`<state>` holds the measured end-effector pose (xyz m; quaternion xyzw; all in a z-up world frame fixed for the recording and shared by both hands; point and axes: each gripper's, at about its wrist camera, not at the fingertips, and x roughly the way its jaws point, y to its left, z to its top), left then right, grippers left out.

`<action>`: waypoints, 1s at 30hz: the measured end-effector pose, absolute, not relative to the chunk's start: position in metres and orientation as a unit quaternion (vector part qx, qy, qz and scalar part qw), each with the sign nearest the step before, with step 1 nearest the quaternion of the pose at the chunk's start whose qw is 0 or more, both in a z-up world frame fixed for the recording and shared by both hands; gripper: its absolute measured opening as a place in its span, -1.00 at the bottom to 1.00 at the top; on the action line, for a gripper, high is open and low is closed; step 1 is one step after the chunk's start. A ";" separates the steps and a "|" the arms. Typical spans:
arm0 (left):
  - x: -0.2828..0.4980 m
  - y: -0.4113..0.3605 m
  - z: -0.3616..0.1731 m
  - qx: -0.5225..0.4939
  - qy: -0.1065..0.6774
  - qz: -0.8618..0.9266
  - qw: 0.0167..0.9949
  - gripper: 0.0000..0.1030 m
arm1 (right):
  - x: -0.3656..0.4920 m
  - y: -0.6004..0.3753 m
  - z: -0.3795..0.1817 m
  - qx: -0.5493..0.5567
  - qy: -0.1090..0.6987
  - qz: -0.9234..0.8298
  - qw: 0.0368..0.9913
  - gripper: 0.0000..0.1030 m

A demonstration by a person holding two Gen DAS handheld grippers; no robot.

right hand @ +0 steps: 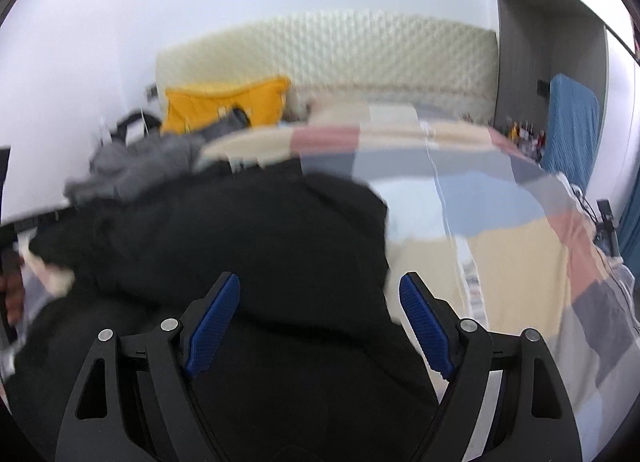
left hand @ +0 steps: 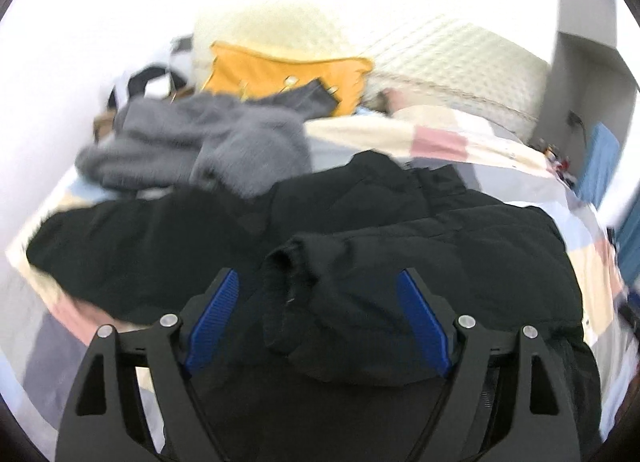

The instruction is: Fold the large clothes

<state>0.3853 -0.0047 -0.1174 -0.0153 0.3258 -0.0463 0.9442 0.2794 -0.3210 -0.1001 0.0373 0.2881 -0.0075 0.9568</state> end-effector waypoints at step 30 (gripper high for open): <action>0.475 -0.065 -0.230 0.013 0.401 -0.063 0.914 0.61 | 0.439 -0.264 -0.218 0.026 0.376 0.042 0.925 0.64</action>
